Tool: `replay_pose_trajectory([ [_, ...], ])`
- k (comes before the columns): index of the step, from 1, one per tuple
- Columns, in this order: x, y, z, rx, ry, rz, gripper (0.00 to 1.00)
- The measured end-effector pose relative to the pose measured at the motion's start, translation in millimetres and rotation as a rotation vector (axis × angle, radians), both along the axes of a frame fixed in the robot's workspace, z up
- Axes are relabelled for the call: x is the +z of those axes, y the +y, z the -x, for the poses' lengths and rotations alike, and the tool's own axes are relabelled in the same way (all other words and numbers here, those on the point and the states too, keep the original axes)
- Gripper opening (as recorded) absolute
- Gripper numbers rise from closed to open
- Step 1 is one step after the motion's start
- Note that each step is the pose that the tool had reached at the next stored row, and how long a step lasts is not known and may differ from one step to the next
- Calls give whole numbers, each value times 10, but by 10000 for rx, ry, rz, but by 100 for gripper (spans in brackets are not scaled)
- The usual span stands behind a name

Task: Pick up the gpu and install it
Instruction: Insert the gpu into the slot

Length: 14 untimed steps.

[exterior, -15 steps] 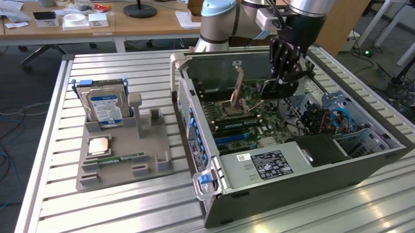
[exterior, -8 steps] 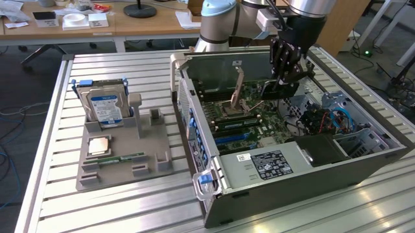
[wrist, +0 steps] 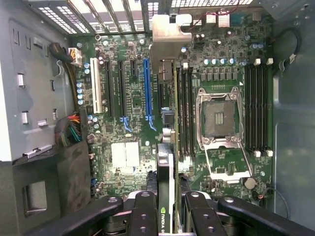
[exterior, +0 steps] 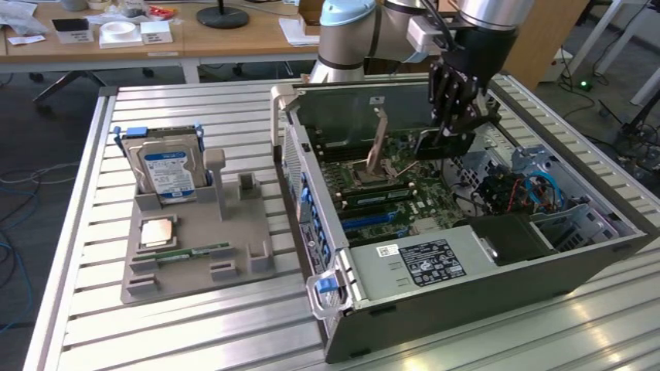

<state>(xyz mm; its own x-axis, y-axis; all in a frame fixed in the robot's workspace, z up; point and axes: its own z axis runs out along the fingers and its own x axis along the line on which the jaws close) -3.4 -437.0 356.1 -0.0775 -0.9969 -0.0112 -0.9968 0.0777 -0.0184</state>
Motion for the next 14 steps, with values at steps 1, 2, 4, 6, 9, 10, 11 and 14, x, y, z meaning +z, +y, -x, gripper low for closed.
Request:
replay_pose_trajectory([
  [1, -9, 0, 0, 0, 0, 0, 26],
  [2, -18, 0, 2, -1, 1, 1, 26],
  [4, -41, 0, 5, -1, 0, 0, 26],
  [6, -54, 0, 6, -1, 0, 1, 26],
  [9, -56, 0, 6, -1, -1, 1, 26],
  [10, -55, 0, 6, -1, 0, 1, 26],
  [11, -56, 0, 6, -1, 0, 1, 26],
  [14, -66, 0, 8, -1, 0, 1, 26],
])
